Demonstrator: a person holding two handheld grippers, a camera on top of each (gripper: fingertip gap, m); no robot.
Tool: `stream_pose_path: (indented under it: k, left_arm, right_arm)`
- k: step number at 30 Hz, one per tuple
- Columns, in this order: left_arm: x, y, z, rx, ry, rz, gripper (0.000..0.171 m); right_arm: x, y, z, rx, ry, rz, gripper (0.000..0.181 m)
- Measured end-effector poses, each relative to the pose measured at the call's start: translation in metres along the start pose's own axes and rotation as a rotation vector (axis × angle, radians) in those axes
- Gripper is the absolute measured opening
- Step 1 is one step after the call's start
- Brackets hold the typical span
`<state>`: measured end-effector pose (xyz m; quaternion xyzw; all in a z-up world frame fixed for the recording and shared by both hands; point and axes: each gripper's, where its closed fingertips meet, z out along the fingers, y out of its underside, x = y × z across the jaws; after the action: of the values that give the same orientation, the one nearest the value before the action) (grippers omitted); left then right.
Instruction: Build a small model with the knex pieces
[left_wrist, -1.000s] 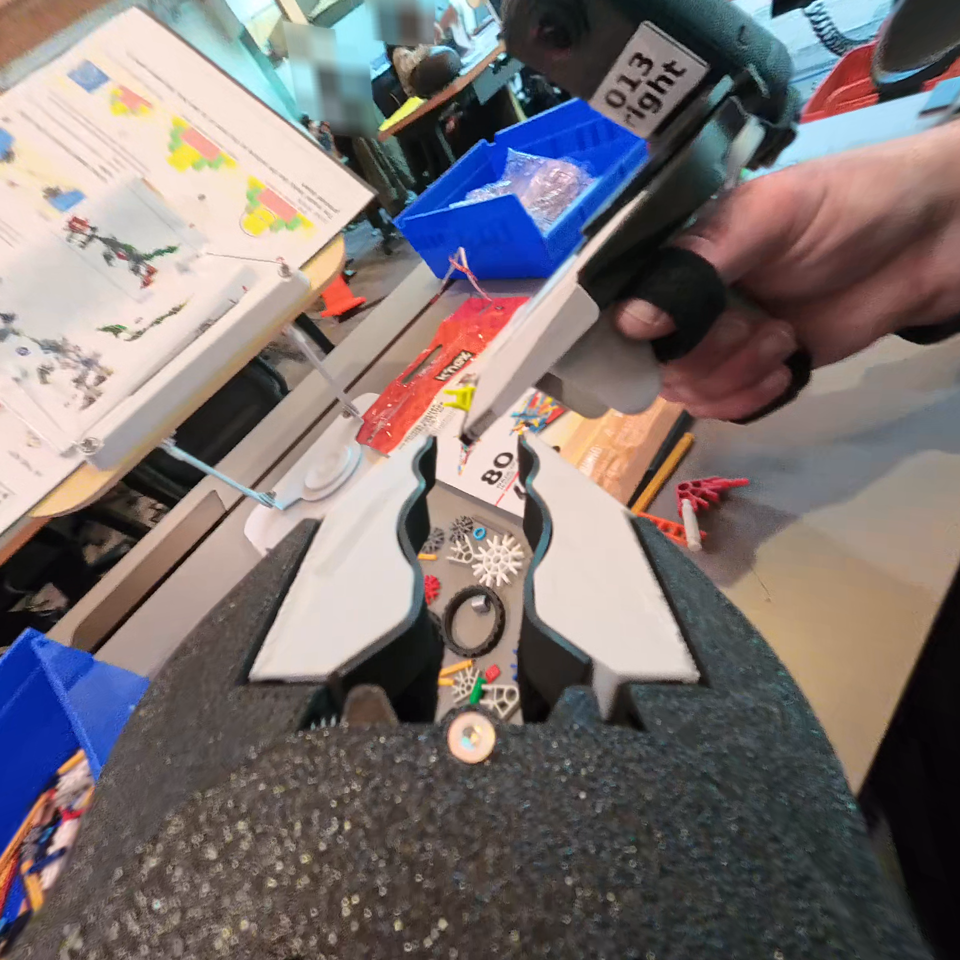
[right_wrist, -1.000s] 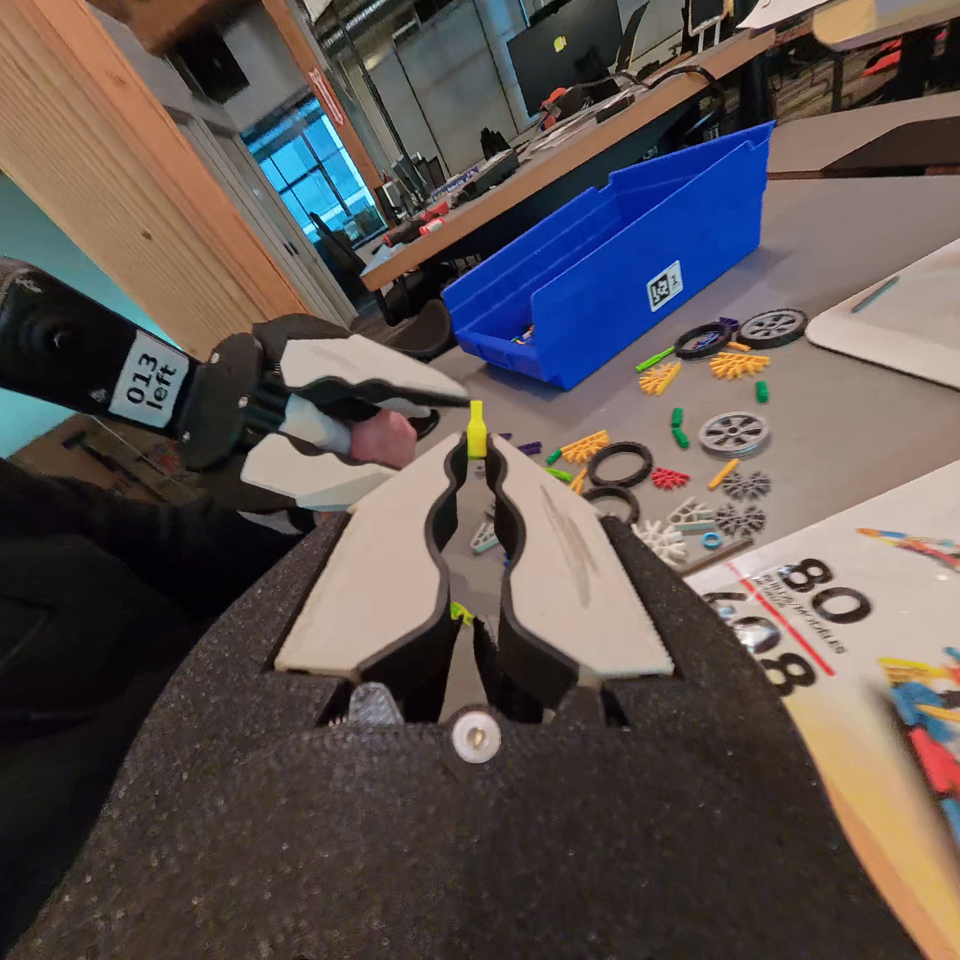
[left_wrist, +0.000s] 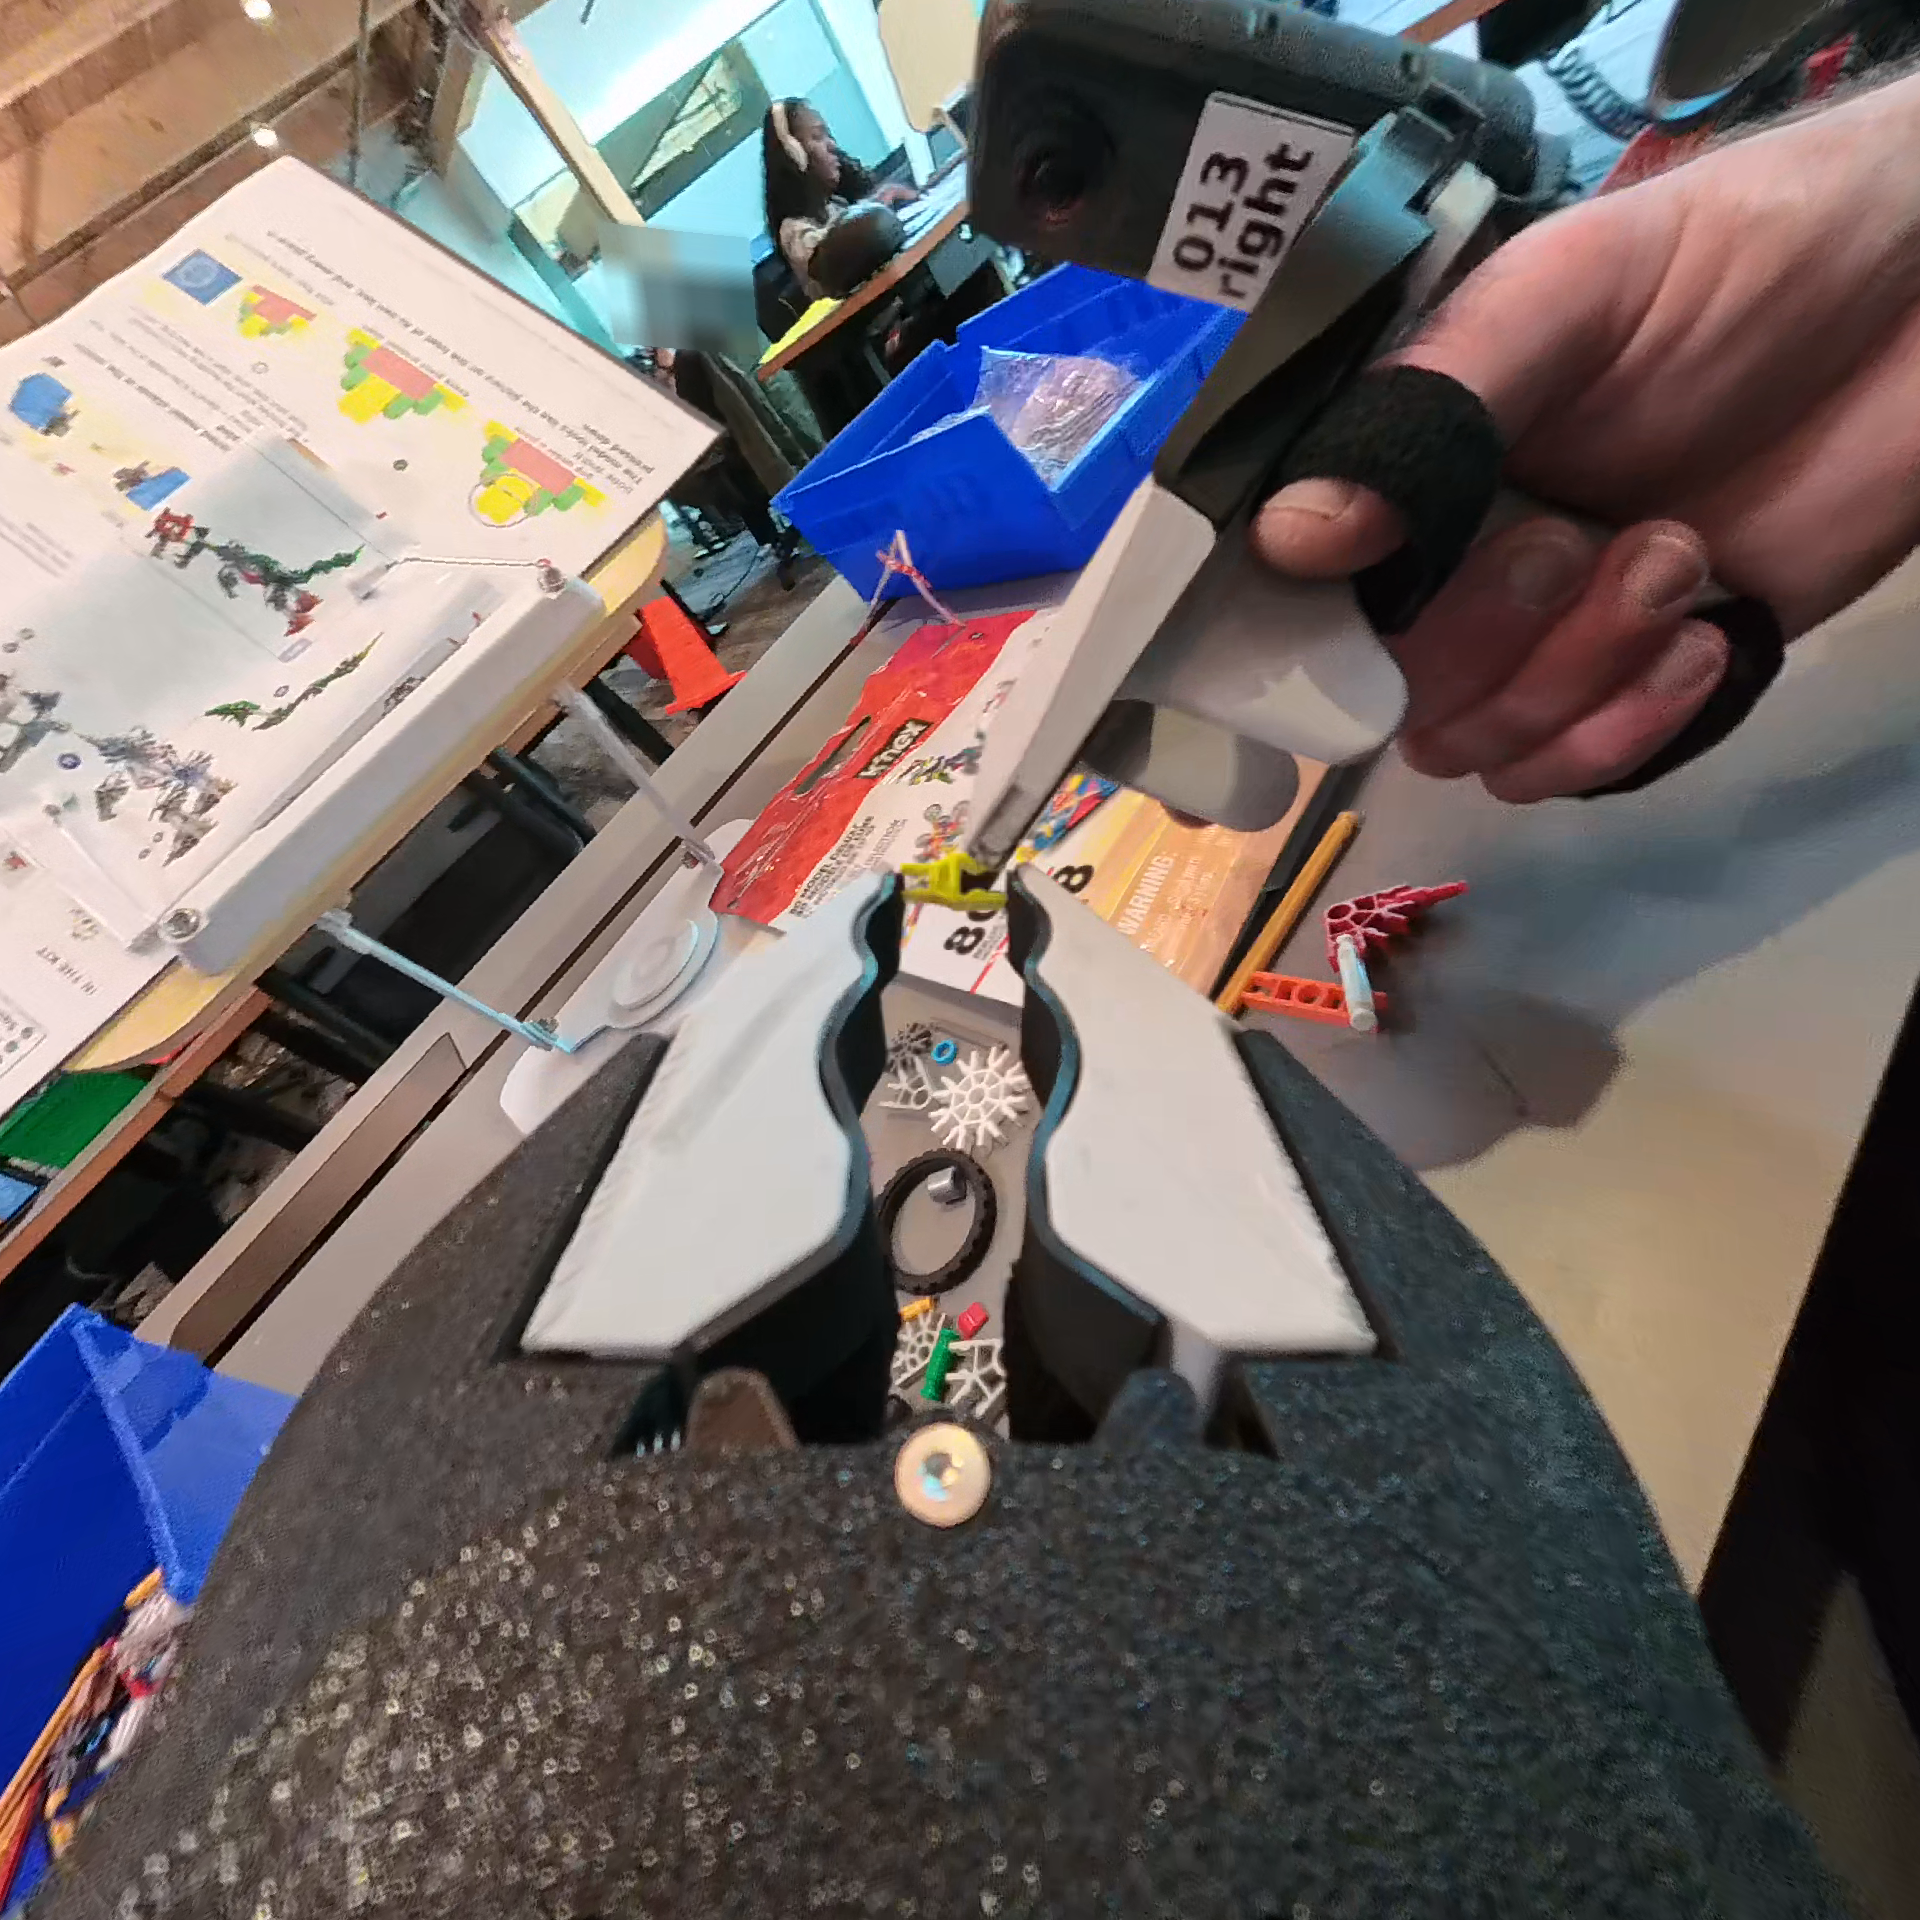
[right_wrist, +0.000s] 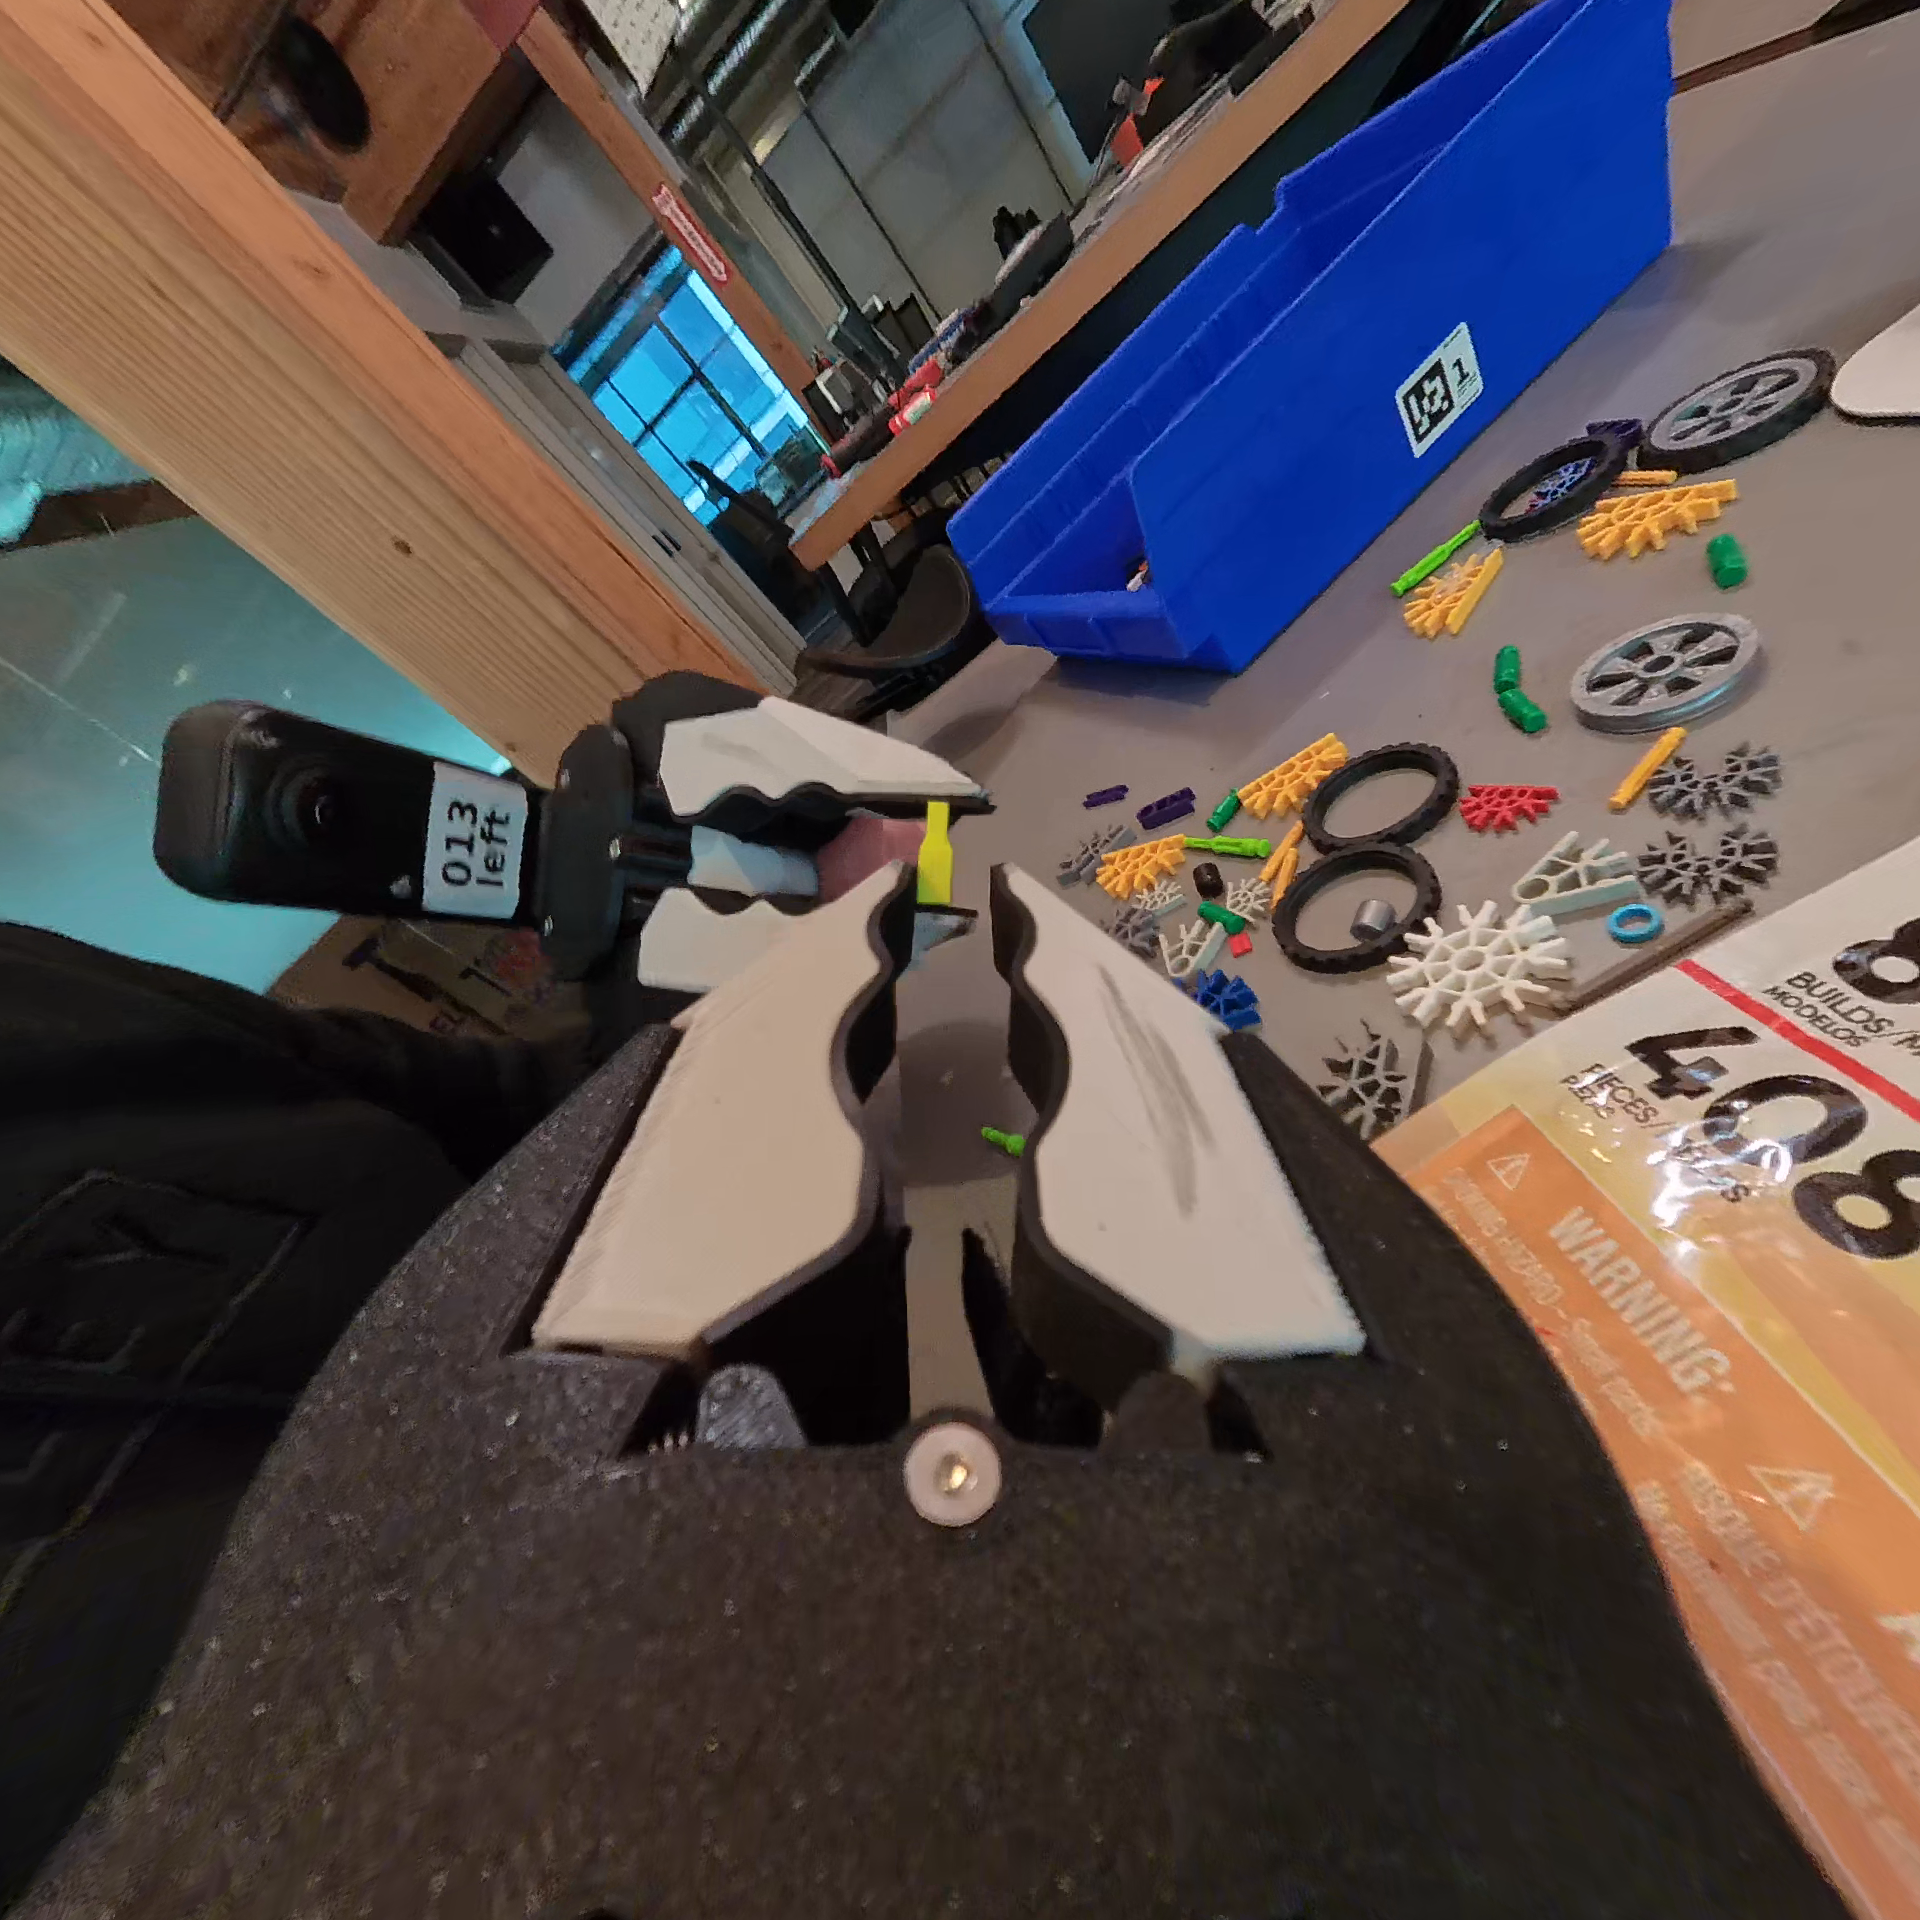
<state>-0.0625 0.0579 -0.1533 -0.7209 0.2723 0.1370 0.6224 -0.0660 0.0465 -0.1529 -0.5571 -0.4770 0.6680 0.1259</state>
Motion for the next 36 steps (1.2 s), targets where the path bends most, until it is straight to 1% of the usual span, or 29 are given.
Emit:
stream_pose_path:
  k: [2, 4, 5, 8, 12, 13, 15, 18, 19, 20, 22, 24, 27, 29, 36]
  left_arm:
    - [0.005, -0.002, 0.0, 0.017, 0.047, 0.028, 0.017]
    - [0.005, -0.001, 0.002, 0.001, 0.059, 0.072, 0.017]
    - [0.005, -0.001, 0.003, -0.003, 0.063, 0.081, 0.017]
    - [0.005, -0.004, 0.006, 0.013, 0.078, 0.075, 0.017]
    - [0.007, -0.003, 0.011, -0.006, 0.086, 0.03, 0.02]
    - [0.007, 0.001, 0.011, -0.027, 0.091, -0.002, 0.023]
    - [0.01, 0.016, 0.012, -0.113, 0.125, -0.056, 0.017]
    - [0.033, 0.045, 0.012, -0.276, 0.266, -0.074, 0.015]
    - [0.038, 0.051, 0.012, -0.304, 0.296, -0.055, 0.014]
    - [0.041, 0.054, 0.014, -0.315, 0.314, -0.044, 0.012]
    - [0.049, 0.06, 0.019, -0.337, 0.371, -0.024, 0.013]
    - [0.048, 0.069, 0.027, -0.37, 0.379, 0.012, 0.013]
    - [0.054, 0.081, 0.033, -0.427, 0.426, 0.044, 0.017]
    - [0.062, 0.084, 0.034, -0.44, 0.49, 0.025, 0.017]
    - [0.065, 0.089, 0.037, -0.467, 0.56, -0.053, 0.014]
  right_arm:
    - [-0.002, 0.004, -0.001, -0.045, -0.004, -0.035, 0.012]
    - [-0.003, 0.005, -0.002, -0.076, 0.009, -0.072, 0.005]
    - [-0.001, 0.004, -0.002, -0.091, 0.023, -0.097, 0.005]
    - [0.0, 0.003, -0.006, -0.107, 0.031, -0.122, 0.005]
    - [0.007, 0.003, -0.012, -0.086, 0.074, -0.124, 0.004]
    - [0.01, 0.003, -0.015, -0.084, 0.089, -0.125, 0.004]
    - [0.015, 0.006, -0.022, -0.08, 0.117, -0.127, 0.004]
    - [0.024, 0.018, -0.032, -0.139, 0.174, -0.161, 0.004]
    - [0.025, 0.023, -0.034, -0.162, 0.184, -0.177, 0.004]
    - [0.025, 0.025, -0.035, -0.172, 0.193, -0.186, 0.004]
    - [0.027, 0.028, -0.037, -0.184, 0.209, -0.205, 0.004]
    - [0.029, 0.031, -0.039, -0.188, 0.219, -0.209, 0.004]
    - [0.03, 0.035, -0.041, -0.184, 0.221, -0.199, 0.004]
    - [0.03, 0.037, -0.043, -0.179, 0.22, -0.193, 0.004]
    - [0.034, 0.04, -0.049, -0.163, 0.217, -0.176, 0.004]
